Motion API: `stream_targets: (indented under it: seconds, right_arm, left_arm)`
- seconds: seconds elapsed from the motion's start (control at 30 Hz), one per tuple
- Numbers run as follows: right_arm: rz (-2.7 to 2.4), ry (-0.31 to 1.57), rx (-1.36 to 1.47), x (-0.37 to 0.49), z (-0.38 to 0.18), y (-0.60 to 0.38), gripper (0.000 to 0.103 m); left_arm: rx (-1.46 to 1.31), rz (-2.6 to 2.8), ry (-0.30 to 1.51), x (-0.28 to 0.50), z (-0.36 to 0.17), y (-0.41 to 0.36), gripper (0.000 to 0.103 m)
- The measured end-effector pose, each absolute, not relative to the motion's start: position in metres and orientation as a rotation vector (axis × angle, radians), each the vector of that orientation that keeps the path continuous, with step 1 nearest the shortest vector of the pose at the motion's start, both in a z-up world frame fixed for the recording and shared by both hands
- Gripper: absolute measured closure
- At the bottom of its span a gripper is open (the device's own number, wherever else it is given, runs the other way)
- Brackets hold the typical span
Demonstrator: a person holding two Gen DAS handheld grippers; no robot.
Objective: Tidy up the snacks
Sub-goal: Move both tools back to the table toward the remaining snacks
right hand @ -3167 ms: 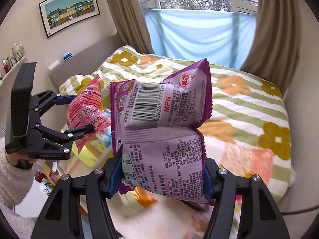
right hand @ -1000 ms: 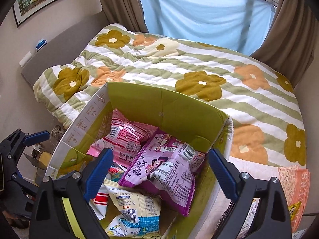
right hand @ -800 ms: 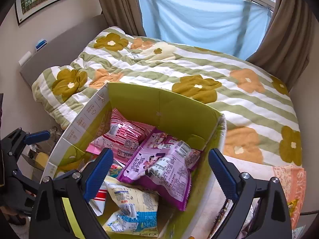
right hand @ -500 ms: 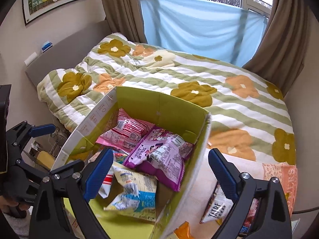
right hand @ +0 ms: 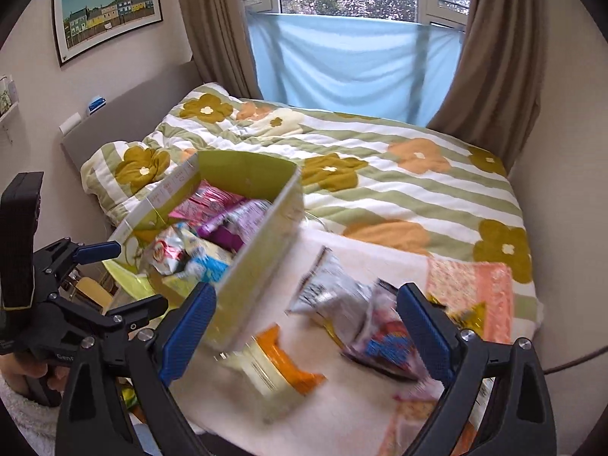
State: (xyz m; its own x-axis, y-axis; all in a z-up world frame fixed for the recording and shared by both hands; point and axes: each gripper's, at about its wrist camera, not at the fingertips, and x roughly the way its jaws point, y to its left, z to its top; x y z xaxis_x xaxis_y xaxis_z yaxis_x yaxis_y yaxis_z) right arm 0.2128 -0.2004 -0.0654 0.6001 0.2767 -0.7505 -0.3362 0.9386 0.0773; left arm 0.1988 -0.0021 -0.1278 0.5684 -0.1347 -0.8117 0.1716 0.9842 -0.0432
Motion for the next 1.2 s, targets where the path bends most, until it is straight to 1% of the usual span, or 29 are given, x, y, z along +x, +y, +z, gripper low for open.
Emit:
stream_targets:
  seconds: [0.2, 0.43, 0.57, 0.87, 1.07, 1.2]
  right_arm:
    - [0.304, 0.871, -0.060, 0.175, -0.077, -0.259, 0.008]
    - [0.244, 0.976, -0.013, 0.141, -0.117, -0.310, 0.008]
    - [0.209, 1.044, 0.020, 0.126, -0.150, -0.325, 0.008]
    - [0.181, 1.123, 0.003, 0.106, -0.221, -0.336, 0.008]
    - [0.208, 1.182, -0.059, 0.112, -0.249, -0.335, 0.008]
    - [0.231, 1.213, -0.104, 0.115, -0.260, -0.332, 0.008]
  left_arm:
    - [0.136, -0.196, 0.980, 0.169, -0.146, -0.070, 0.001]
    - [0.291, -0.222, 1.027, 0.169, -0.178, -0.114, 0.001]
    - [0.350, -0.230, 1.054, 0.179, -0.201, -0.123, 0.001]
    - [0.467, -0.214, 1.101, 0.205, -0.264, -0.128, 0.001]
    - [0.518, -0.195, 1.111, 0.213, -0.288, -0.131, 0.001]
    - [0.489, -0.215, 1.149, 0.220, -0.302, -0.133, 0.001]
